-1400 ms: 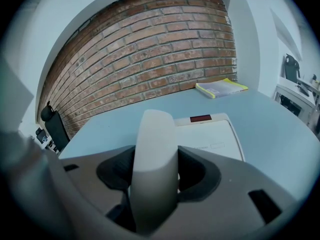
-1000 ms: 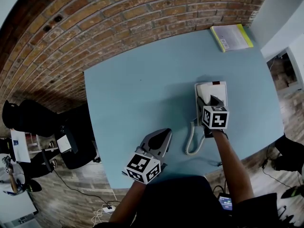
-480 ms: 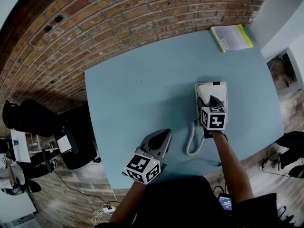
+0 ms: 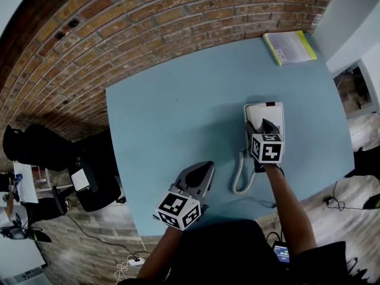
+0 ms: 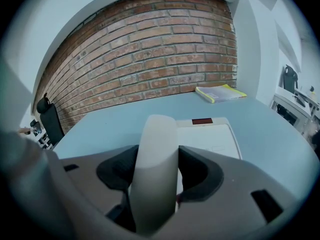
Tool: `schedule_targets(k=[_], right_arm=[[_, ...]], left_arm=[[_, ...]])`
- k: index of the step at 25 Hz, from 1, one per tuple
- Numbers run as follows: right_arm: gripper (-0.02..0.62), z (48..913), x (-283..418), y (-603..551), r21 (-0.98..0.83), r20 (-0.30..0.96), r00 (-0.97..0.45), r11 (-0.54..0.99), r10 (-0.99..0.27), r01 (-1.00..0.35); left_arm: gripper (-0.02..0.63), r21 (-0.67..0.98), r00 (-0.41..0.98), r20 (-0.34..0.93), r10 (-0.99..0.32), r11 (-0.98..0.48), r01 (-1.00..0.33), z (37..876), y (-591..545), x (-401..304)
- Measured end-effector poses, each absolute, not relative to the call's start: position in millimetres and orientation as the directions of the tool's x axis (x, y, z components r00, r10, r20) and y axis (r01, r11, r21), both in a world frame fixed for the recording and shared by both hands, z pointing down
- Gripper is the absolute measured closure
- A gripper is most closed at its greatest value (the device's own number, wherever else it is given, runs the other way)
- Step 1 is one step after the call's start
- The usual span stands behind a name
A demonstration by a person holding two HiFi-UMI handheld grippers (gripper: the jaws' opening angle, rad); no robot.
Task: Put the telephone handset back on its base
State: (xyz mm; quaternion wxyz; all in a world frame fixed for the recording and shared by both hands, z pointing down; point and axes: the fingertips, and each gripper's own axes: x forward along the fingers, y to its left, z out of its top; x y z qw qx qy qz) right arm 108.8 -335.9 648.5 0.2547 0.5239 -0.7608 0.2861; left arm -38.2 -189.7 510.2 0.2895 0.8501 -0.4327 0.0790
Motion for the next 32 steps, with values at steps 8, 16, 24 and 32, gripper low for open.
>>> schedule_targets(k=[8, 16, 24, 32], right_arm=[[0.367, 647.8, 107.3, -336.4, -0.139, 0.692, -0.311, 0.302, -0.652, -0.943], [0.365, 646.8, 107.1, -337.3, -0.134, 0.691, -0.309, 0.305, -0.654, -0.943], [0.357, 646.4, 100.0, -339.8, -0.125, 0.690, -0.318, 0.325, -0.650, -0.937], [0.357, 644.8, 99.4, -339.6, -0.123, 0.692, -0.318, 0.327, -0.648, -0.937]], left_arm=[[0.597, 0.426, 0.613, 0.385, -0.690, -0.456, -0.781, 510.7, -189.5, -38.6], [0.597, 0.429, 0.611, 0.384, -0.692, -0.452, -0.782, 511.3, -189.8, -39.0], [0.597, 0.431, 0.611, 0.383, -0.692, -0.451, -0.781, 511.7, -189.1, -38.8], [0.597, 0.434, 0.610, 0.383, -0.693, -0.448, -0.781, 511.2, -188.5, -39.6]])
